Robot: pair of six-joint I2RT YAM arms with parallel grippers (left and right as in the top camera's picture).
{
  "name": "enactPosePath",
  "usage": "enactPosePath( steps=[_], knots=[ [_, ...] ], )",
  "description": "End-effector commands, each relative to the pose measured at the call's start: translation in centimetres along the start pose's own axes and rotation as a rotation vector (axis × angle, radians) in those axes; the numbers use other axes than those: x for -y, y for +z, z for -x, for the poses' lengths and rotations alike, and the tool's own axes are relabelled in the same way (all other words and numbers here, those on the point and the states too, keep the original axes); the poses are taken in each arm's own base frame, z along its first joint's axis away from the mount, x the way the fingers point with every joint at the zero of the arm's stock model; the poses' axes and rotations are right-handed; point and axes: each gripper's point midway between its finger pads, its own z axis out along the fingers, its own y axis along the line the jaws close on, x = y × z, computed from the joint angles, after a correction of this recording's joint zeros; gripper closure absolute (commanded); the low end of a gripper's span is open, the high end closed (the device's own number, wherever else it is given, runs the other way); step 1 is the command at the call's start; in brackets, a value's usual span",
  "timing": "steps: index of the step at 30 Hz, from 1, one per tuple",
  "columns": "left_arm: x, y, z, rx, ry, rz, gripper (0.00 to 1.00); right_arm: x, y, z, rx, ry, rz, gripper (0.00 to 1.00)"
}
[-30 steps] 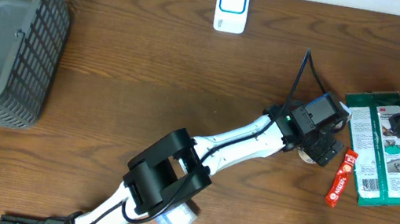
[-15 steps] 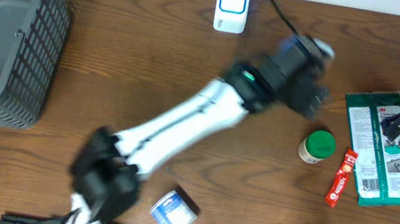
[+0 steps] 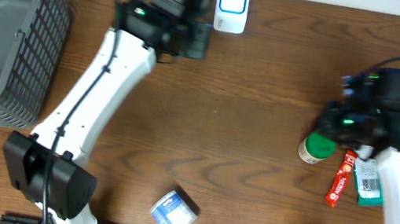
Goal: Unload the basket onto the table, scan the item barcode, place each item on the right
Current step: 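Set the jar down beside the wipes pack and release it, then reach the right gripper down-left to the cotton-bud tub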
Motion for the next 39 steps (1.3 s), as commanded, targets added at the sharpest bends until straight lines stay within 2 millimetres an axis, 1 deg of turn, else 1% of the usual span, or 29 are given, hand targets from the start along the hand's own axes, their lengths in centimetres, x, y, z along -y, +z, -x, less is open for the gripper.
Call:
enactPosePath(
  steps=[1, 2, 5, 6, 7, 9, 12, 14, 16, 18, 21, 24, 26, 29, 30, 31, 33, 36, 37, 39],
  knots=[
    [-2.9, -0.2, -0.2, -0.026, -0.045, 0.048, 0.86, 0.0, 4.4, -2.5, -0.111, -0.003, -0.077, 0.99],
    [-3.5, -0.2, -0.4, -0.037, -0.057, 0.056, 0.83, 0.5, 5.8, -3.0, -0.136, -0.002, -0.128, 0.99],
    [-4.9, -0.5, -1.1, -0.074, -0.085, 0.080, 0.83, 2.1, 8.6, -4.3, -0.189, 0.014, -0.271, 0.99],
    [-5.3, -0.5, -1.4, -0.087, -0.093, 0.087, 0.79, 2.8, 9.4, -4.6, -0.207, 0.022, -0.318, 0.99],
    [-5.6, -0.6, -1.6, -0.095, -0.099, 0.098, 0.78, 3.3, 10.0, -4.9, -0.223, 0.030, -0.350, 0.99],
    [-6.4, -0.7, -1.9, -0.105, -0.104, 0.133, 0.73, 4.4, 11.1, -5.2, -0.250, 0.037, -0.405, 0.99],
    [-7.7, -1.0, -2.2, -0.109, -0.101, 0.206, 0.72, 6.6, 12.1, -5.5, -0.276, 0.035, -0.506, 0.99],
    [-8.4, -1.2, -2.3, -0.112, -0.098, 0.249, 0.71, 8.1, 12.3, -5.6, -0.291, 0.035, -0.568, 0.99],
    [-8.7, -1.3, -2.5, -0.116, -0.097, 0.268, 0.67, 9.6, 12.1, -5.5, -0.296, 0.039, -0.631, 0.99],
    [-9.1, -1.4, -2.5, -0.116, -0.095, 0.291, 0.67, 11.0, 11.5, -5.1, -0.283, 0.048, -0.689, 0.99],
    [-9.8, -1.6, -2.6, -0.116, -0.091, 0.327, 0.67, 13.3, 10.1, -4.5, -0.250, 0.113, -0.773, 0.99],
    [-10.2, -1.7, -2.7, -0.120, -0.089, 0.352, 0.66, 14.7, 9.6, -4.3, -0.251, 0.162, -0.783, 0.99],
    [-10.6, -1.9, -2.9, -0.124, -0.086, 0.377, 0.64, 15.6, 9.3, -4.2, -0.250, 0.200, -0.787, 0.99],
    [-11.2, -2.2, -3.0, -0.127, -0.084, 0.415, 0.62, 16.5, 9.0, -3.9, -0.245, 0.242, -0.780, 0.99],
    [-11.4, -2.3, -3.1, -0.130, -0.082, 0.427, 0.61, 16.4, 9.2, -3.8, -0.253, 0.239, -0.755, 0.99],
    [-11.8, -2.4, -3.2, -0.132, -0.083, 0.444, 0.61, 15.8, 9.5, -3.7, -0.272, 0.224, -0.708, 0.99],
    [-12.6, -2.8, -3.3, -0.136, -0.092, 0.475, 0.61, 14.0, 10.3, -3.3, -0.302, 0.183, -0.583, 0.99],
    [-13.6, -3.0, -3.3, -0.135, -0.131, 0.486, 0.60, 9.6, 11.2, -2.2, -0.331, 0.109, -0.335, 0.94],
    [-14.0, -3.1, -3.3, -0.134, -0.145, 0.491, 0.57, 7.9, 11.3, -1.8, -0.340, 0.077, -0.247, 0.91],
    [-15.0, -3.3, -3.2, -0.131, -0.176, 0.502, 0.48, 3.9, 10.9, -1.4, -0.363, 0.007, -0.049, 0.83]
  ],
)
